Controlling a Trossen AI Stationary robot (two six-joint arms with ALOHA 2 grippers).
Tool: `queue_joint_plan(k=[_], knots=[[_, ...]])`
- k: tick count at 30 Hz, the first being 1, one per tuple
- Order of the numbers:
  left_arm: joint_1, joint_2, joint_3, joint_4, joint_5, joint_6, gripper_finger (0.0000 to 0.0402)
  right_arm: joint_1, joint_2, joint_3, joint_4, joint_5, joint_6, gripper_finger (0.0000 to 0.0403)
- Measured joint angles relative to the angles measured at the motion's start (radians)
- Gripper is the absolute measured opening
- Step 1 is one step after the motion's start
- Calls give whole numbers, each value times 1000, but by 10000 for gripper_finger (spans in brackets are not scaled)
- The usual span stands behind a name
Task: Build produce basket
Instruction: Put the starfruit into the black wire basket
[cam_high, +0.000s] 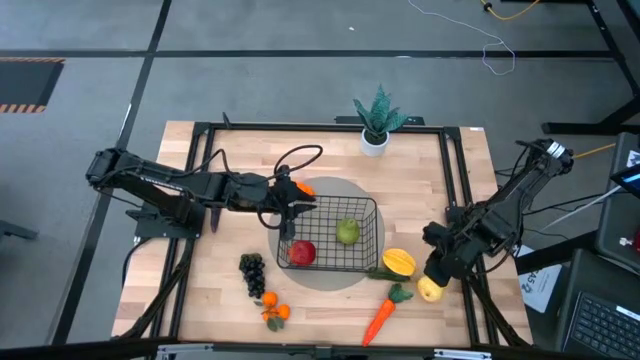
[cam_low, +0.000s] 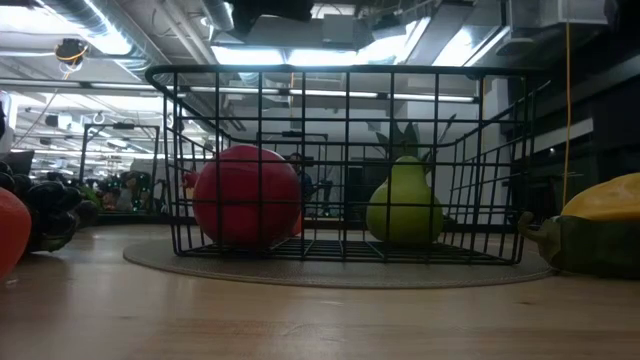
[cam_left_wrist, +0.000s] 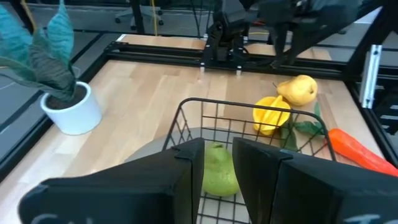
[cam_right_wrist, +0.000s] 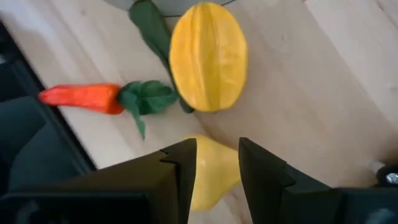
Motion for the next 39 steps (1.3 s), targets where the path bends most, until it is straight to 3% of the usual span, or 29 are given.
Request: queue_joint_plan(k=[6, 12, 19, 24, 29, 33, 39], knots=[[0, 0, 0, 1, -59, -1, 73, 20, -7, 89, 53, 7, -68, 110], [0, 1, 0, 1, -65, -2, 73, 126, 22, 117, 325, -19, -79, 110], [0, 1, 0, 0, -65, 2, 73, 225, 151, 117, 593, 18, -229, 110], [0, 1, 0, 0, -65, 3, 73, 220, 245, 116, 498, 88, -325, 110], [0, 1, 0, -2, -65, 3, 73, 161, 290, 116, 393, 191, -281, 110], [0, 1, 0, -12, -65, 3, 73, 106, 308, 116, 282, 230, -303, 110], [0, 1, 0, -30, -65, 3, 73, 39, 350, 116, 150, 253, -199, 110]])
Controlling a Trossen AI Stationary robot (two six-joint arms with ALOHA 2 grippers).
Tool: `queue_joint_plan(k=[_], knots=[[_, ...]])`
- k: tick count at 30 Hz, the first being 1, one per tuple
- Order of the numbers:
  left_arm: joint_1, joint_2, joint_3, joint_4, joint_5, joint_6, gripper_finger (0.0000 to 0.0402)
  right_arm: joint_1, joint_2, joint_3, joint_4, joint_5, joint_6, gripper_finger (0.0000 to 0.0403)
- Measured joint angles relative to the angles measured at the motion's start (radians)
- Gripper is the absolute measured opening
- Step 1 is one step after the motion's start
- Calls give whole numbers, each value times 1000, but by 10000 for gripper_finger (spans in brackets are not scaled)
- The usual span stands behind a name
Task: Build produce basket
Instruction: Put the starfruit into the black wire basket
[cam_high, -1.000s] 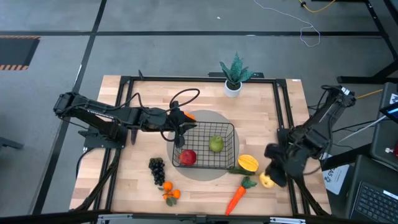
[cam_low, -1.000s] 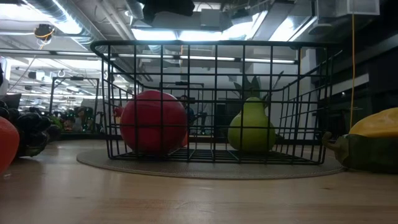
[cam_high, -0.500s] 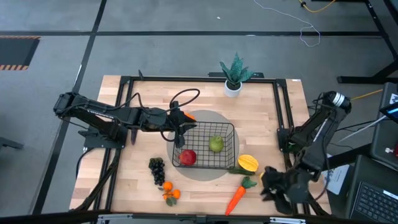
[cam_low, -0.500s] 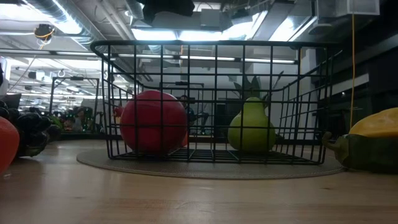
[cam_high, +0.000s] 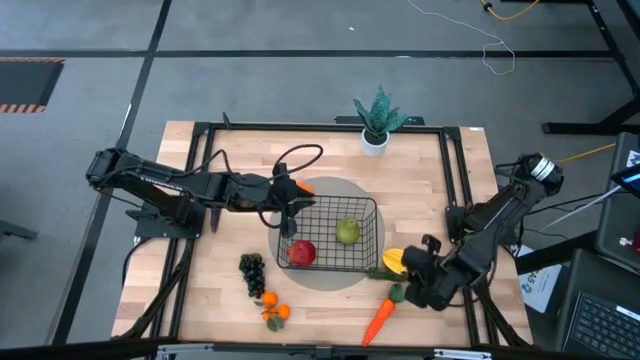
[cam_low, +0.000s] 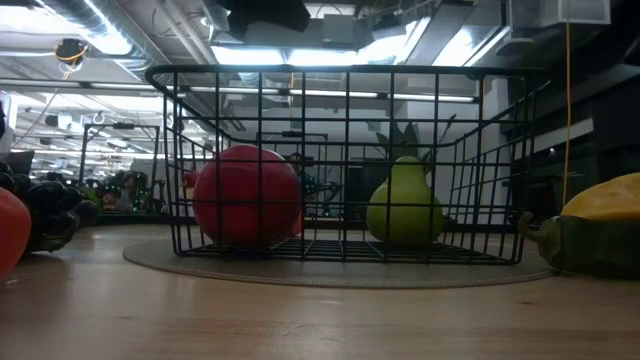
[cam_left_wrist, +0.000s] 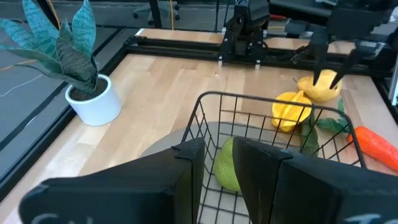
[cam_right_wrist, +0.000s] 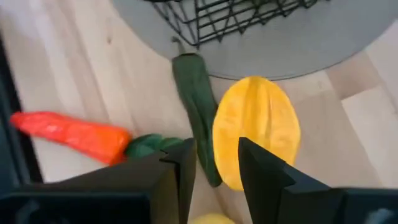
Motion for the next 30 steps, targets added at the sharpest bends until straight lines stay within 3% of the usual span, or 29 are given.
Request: queue_joint_plan(k=[18, 26, 30], knots=[[0, 0, 0, -17, 0, 0, 73, -84, 129, 0, -83, -12, -49, 110], [0, 0, 0, -19, 0, 0, 73, -118, 165, -17, -73, -123, -86, 110], [0, 0, 0, -21, 0, 1, 73, -125, 168, -42, -46, -126, -87, 110]])
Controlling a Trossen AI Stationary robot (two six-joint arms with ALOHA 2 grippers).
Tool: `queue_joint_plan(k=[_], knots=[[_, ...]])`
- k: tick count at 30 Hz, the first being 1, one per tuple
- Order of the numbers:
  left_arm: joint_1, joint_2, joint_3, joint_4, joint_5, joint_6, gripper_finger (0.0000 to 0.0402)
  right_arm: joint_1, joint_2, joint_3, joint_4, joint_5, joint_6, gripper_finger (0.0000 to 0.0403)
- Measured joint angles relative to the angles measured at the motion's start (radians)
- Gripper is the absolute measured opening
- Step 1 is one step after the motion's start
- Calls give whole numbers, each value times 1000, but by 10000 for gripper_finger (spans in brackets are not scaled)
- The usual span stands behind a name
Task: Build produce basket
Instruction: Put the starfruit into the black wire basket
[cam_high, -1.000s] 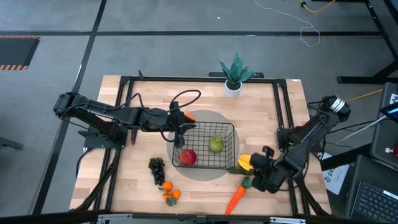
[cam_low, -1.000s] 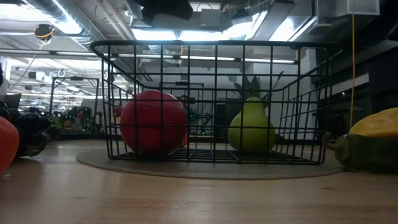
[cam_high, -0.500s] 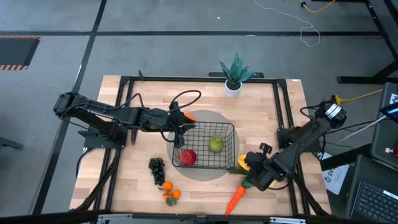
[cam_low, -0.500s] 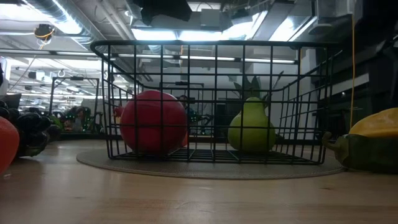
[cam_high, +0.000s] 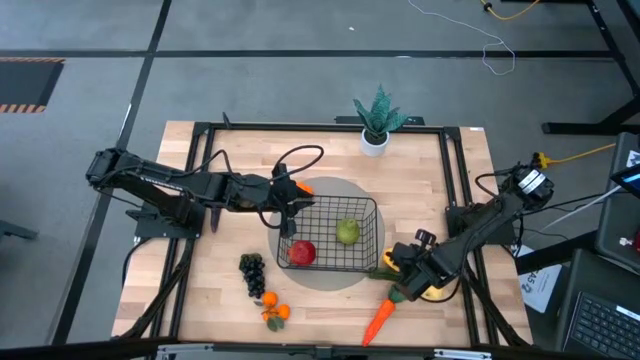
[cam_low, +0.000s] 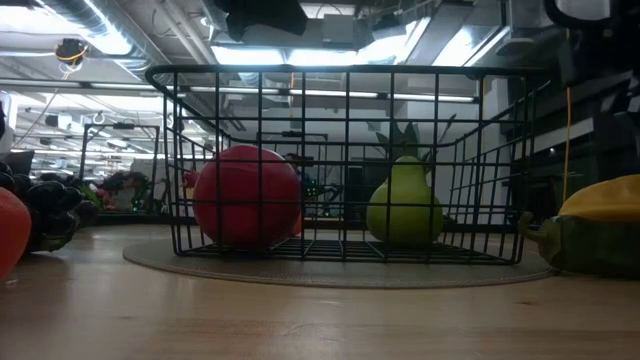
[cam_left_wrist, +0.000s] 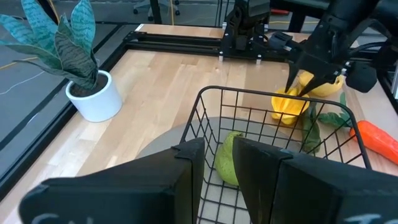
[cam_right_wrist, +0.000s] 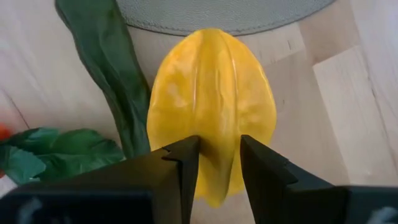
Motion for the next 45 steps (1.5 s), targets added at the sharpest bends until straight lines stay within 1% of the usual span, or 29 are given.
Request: queue_joint_plan(k=[3, 5, 7, 11, 12, 14, 16, 19, 23, 27, 28, 30, 32, 37, 45], knots=[[0, 0, 0, -2, 0, 0, 73, 0, 0, -3, 8, -2, -10, 108], [0, 0, 0, -2, 0, 0, 73, -1, 0, -3, 15, -4, -13, 99], [0, 0, 0, -2, 0, 0, 73, -1, 0, -3, 17, -8, -14, 79], [0, 0, 0, -3, 0, 0, 73, -1, -1, -3, 14, -8, -15, 20], [0, 0, 0, -3, 0, 0, 73, -1, -1, -3, 12, -5, -13, 13], [0, 0, 0, -3, 0, 0, 73, 0, 0, -1, 0, 2, 26, 13], [0, 0, 0, -3, 0, 0, 73, -1, 4, 14, -61, 2, 59, 11], [0, 0, 0, -3, 0, 0, 73, -1, 5, 61, -200, 19, 110, 5], [0, 0, 0, -3, 0, 0, 73, -1, 4, 153, -439, 55, 167, 4], [0, 0, 0, -3, 0, 0, 73, -1, 3, 266, -657, 152, 237, 2], [0, 0, 0, -6, 0, 0, 73, -1, 0, 287, -650, 190, 247, 2], [0, 0, 0, -10, 0, 0, 73, -1, -22, 300, -628, 313, 224, 2], [0, 0, 0, -14, 0, 0, 73, -5, -29, 327, -642, 411, 226, 2], [0, 0, 1, -51, 0, -1, 73, -25, -41, 352, -644, 579, 200, 1], [0, 0, 1, -117, 0, -2, 73, -71, -44, 359, -643, 730, 144, 2]])
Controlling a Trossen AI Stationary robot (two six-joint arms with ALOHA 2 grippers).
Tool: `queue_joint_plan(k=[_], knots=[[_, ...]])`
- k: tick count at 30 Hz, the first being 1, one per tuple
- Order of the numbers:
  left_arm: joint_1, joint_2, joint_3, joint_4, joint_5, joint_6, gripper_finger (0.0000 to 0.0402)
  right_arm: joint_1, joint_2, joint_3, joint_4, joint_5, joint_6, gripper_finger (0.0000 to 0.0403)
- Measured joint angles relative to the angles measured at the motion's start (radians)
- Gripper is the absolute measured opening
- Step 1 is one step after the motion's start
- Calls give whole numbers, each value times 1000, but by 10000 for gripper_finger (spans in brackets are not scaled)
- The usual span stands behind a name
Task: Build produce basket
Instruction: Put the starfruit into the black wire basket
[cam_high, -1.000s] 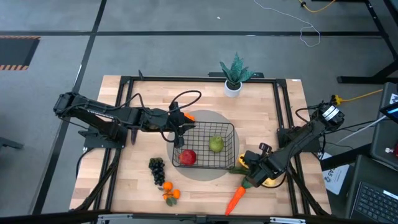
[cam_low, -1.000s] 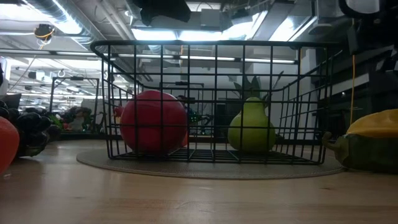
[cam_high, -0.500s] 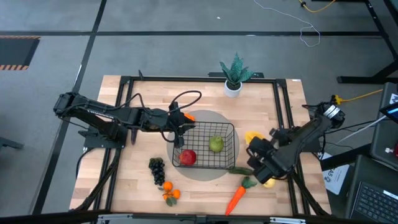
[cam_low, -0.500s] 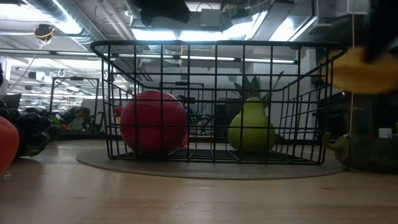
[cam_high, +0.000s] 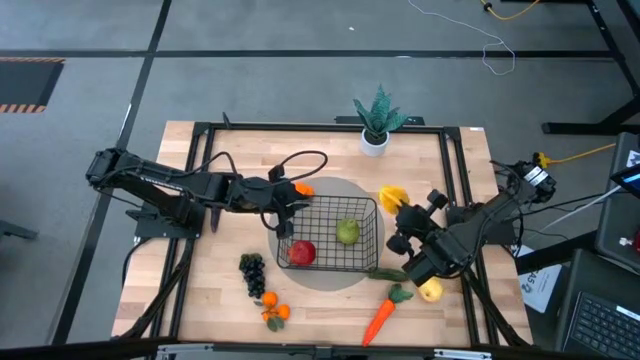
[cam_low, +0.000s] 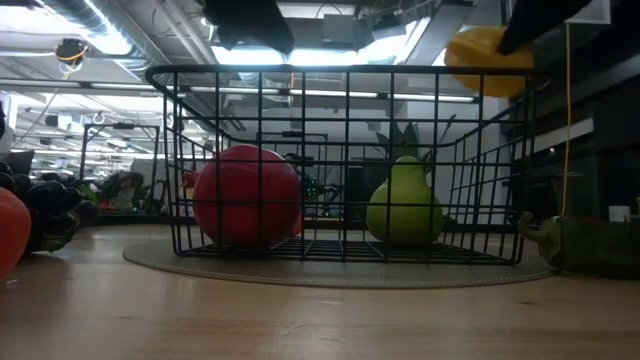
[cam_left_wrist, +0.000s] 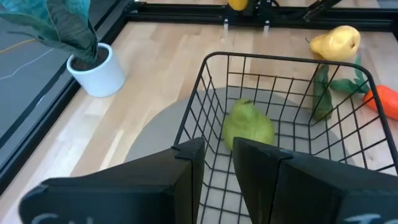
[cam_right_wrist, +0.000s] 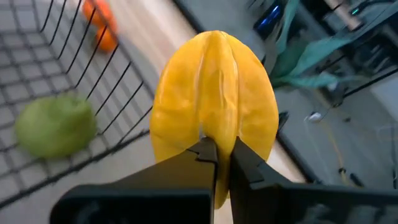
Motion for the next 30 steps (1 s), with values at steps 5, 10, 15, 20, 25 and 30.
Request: queue_joint_plan(k=[5, 10, 15, 20, 25, 30], knots=[[0, 0, 0, -4, 0, -2, 73, -26, 0, 0, 12, 97, -2, 2], [-3, -43, 0, -39, 0, -6, 73, -41, 0, 0, 64, 121, -50, 2], [-6, -105, -1, -90, 0, -7, 73, -54, 0, 0, 205, 125, -205, 2], [-6, -195, -1, -184, -1, 0, 73, -88, 0, 0, 342, 122, -395, 2], [-3, -263, -1, -288, -55, 1, 73, -140, 0, 1, 484, 74, -567, 2], [-2, -303, -1, -338, -154, -4, 73, -201, 0, 1, 617, -48, -723, 2]])
